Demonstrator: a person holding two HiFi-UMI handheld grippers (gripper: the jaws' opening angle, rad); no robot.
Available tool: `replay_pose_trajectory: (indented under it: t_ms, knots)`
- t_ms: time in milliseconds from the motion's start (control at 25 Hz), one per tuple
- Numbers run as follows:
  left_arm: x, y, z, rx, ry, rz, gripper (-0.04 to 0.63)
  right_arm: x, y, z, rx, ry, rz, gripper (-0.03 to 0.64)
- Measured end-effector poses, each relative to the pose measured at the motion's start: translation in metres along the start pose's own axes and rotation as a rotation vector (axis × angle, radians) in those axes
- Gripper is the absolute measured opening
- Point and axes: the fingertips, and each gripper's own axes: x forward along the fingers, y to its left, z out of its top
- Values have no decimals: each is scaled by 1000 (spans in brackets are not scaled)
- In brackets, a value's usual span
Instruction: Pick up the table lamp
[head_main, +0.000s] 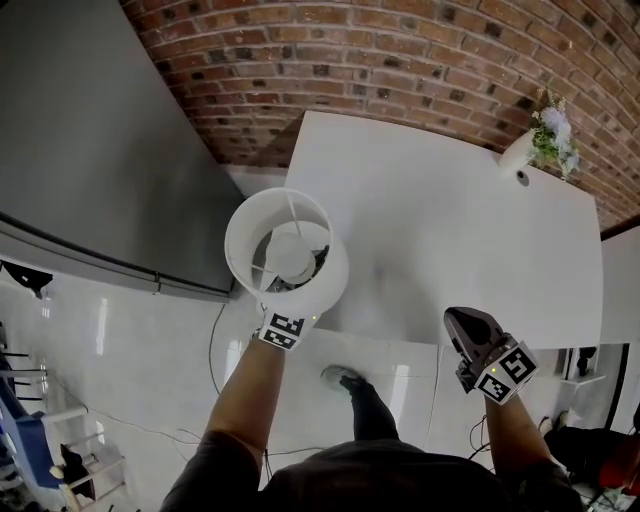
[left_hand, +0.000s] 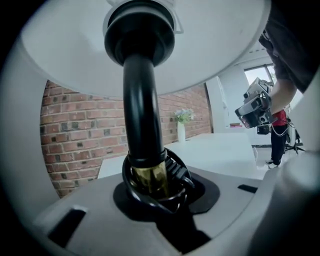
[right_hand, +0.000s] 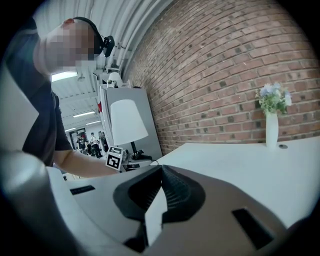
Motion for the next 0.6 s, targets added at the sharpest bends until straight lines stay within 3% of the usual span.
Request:
replay_pose_trajectory:
  t_ms: [400,600]
  knots:
    - [-7,-15,14,-14,-14,-59,76,6,9,7,-14,-6,30,-6]
    - [-23,-16,21,-13,-5,-51,75,10,19,16,-27,-13,53,-6]
